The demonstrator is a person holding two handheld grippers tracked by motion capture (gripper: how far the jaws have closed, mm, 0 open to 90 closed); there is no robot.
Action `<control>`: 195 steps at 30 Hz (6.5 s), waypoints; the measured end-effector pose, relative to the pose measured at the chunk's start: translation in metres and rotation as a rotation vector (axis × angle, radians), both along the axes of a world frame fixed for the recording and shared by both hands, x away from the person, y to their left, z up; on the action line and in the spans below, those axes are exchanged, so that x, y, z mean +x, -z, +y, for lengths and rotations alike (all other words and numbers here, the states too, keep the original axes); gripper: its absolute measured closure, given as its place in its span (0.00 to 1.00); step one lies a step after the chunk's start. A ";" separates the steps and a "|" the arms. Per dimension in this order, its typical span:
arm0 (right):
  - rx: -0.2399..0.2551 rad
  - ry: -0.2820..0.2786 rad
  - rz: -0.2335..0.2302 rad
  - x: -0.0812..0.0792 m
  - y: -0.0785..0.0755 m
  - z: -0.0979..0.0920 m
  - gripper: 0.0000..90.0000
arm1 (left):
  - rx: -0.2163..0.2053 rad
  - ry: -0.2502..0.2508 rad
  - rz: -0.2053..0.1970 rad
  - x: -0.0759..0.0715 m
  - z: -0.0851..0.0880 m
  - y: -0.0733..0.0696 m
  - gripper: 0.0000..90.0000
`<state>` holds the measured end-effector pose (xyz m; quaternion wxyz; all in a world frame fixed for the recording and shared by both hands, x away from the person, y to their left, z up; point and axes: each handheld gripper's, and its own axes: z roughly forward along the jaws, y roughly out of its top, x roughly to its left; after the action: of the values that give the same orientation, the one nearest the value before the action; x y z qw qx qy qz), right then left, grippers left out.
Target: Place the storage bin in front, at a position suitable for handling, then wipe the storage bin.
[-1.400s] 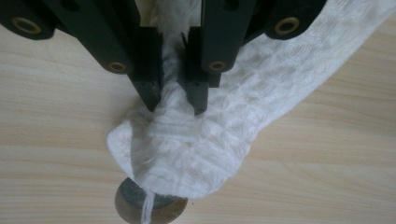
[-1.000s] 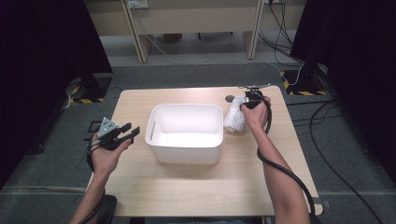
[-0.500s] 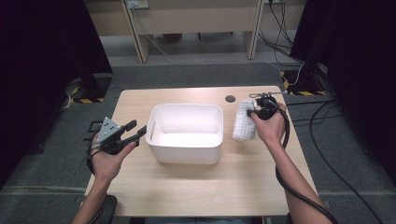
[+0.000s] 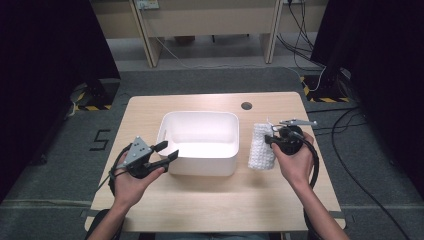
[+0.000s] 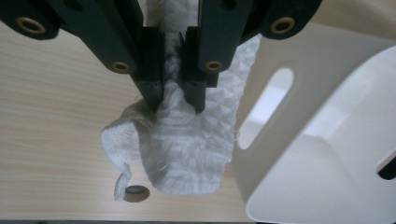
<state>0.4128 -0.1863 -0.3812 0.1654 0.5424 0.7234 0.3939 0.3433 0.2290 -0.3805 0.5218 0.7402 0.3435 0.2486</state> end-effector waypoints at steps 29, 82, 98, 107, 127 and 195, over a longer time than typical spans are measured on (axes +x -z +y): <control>0.012 -0.269 -0.084 -0.086 -0.025 0.072 0.92 | -0.011 0.301 0.104 -0.016 -0.085 0.015 0.39; 0.179 -0.373 -0.030 -0.064 -0.031 0.105 0.68 | 0.158 0.228 0.067 -0.025 -0.027 0.037 0.87; 0.056 -0.101 0.013 -0.011 -0.013 0.071 0.64 | 0.176 -0.061 0.174 -0.023 0.049 0.062 0.87; -0.017 -0.114 0.061 -0.001 -0.003 0.083 0.77 | 0.171 -0.045 0.181 -0.009 0.049 0.065 0.87; -0.083 -0.042 0.034 0.034 -0.004 0.069 0.87 | 0.166 0.017 0.183 0.017 0.020 0.064 0.87; -0.072 -0.049 0.004 0.028 -0.002 0.073 0.86 | 0.254 -0.030 0.308 0.050 0.010 0.092 0.87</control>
<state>0.4407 -0.1133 -0.3787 0.1737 0.5191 0.7504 0.3706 0.3935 0.2388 -0.4729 0.3620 0.8241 0.3962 0.1815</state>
